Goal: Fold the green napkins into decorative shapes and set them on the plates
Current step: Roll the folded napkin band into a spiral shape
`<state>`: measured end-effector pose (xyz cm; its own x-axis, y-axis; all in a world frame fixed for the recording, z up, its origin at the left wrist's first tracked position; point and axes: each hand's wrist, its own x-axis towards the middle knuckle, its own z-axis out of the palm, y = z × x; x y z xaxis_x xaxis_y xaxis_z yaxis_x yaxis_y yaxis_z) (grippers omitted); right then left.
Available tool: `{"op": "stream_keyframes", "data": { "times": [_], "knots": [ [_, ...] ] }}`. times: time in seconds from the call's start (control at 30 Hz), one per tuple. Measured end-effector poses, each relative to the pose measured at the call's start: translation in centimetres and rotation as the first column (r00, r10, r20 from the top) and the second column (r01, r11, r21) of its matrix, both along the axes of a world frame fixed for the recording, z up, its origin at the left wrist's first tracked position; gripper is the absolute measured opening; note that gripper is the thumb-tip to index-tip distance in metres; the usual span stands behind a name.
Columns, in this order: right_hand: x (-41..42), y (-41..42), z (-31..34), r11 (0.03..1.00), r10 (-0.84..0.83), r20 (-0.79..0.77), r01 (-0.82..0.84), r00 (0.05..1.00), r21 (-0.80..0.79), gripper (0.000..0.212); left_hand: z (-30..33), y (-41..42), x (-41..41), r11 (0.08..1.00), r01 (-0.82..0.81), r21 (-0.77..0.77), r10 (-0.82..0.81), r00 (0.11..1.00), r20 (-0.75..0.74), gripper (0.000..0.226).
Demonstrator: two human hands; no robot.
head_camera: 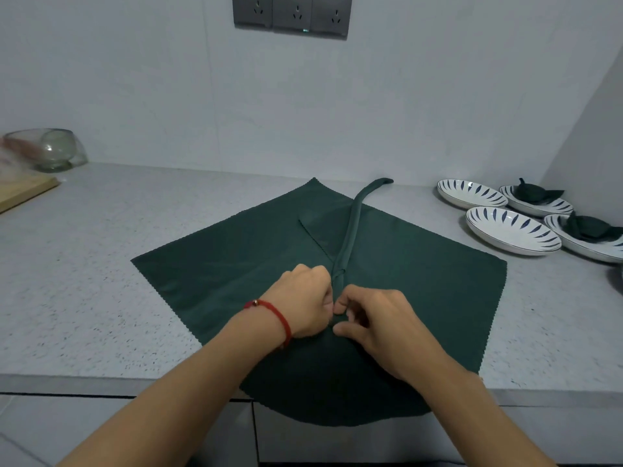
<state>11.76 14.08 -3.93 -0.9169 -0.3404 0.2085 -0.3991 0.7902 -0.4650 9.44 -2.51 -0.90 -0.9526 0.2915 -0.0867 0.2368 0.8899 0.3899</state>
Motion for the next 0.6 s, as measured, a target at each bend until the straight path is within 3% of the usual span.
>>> {"op": "stream_keyframes", "data": {
  "times": [0.13, 0.33, 0.47, 0.6],
  "knots": [
    [-0.4, 0.1, 0.1, 0.999, -0.013, 0.029, 0.014, 0.999, -0.03, 0.008, -0.3, -0.3, -0.3, 0.995, -0.06, 0.077, 0.061, 0.998, -0.008, 0.004],
    [-1.2, 0.0, 0.5, 0.985, -0.092, 0.191, 0.117, 0.977, -0.126, 0.014, -1.1, -0.4, 0.4, 0.993, -0.054, 0.108, 0.061, 0.996, -0.067, 0.007],
    [-0.6, -0.1, 0.2, 0.986, -0.096, 0.127, 0.112, 0.987, -0.123, 0.016, -0.1, -0.6, -0.9, 0.994, -0.041, 0.097, 0.038, 0.999, 0.038, 0.008],
    [-0.6, -0.1, -0.2, 0.998, -0.06, -0.008, 0.06, 0.998, -0.022, 0.017, 0.9, -0.5, -2.2, 0.998, -0.035, 0.061, 0.026, 0.989, 0.143, 0.007]
  ]
}}
